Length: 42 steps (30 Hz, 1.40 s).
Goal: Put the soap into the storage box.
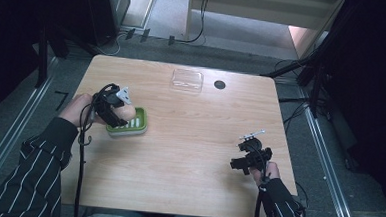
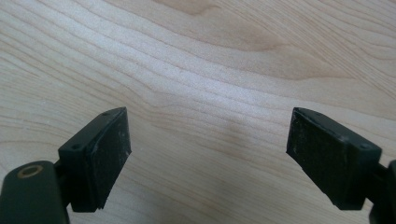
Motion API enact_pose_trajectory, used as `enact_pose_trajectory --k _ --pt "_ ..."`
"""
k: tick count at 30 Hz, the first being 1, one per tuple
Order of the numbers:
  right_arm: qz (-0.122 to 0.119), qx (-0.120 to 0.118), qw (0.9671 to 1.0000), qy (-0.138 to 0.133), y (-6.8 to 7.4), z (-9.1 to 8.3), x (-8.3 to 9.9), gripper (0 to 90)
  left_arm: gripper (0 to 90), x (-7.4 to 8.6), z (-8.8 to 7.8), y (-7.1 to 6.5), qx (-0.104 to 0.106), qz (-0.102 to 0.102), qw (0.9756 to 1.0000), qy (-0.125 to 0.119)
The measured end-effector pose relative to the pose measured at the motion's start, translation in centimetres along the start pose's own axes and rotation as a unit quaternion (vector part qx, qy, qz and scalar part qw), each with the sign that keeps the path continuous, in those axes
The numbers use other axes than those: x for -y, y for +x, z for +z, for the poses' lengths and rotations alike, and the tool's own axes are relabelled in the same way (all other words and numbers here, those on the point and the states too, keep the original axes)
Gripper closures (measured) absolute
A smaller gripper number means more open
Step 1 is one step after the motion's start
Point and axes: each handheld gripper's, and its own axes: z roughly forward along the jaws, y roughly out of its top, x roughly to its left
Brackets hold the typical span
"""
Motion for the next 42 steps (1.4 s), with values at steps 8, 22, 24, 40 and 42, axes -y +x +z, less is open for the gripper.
enact_pose_trajectory --k 8,22,24,40,42 --pt "0.001 -0.001 1.0 0.0 -0.1 0.0 0.0 14.3 33.4 0.0 0.8 0.4 0.002 0.007 1.0 0.0" --pt "0.002 -0.002 1.0 0.002 -0.1 0.0 0.0 14.3 33.3 0.3 1.9 0.6 0.001 0.006 1.0 -0.005" --pt "0.0 -0.003 1.0 0.002 -0.1 0.0 0.0 14.3 33.3 0.3 2.1 0.6 0.0 0.006 1.0 -0.004" --pt "0.001 -0.001 1.0 0.002 -0.1 0.1 0.0 14.3 33.3 0.7 3.0 0.8 0.005 -0.002 0.9999 -0.01" --pt "0.0 0.0 1.0 0.002 0.0 0.0 0.0 14.3 33.3 0.7 3.1 0.9 0.005 -0.002 1.0 -0.007"
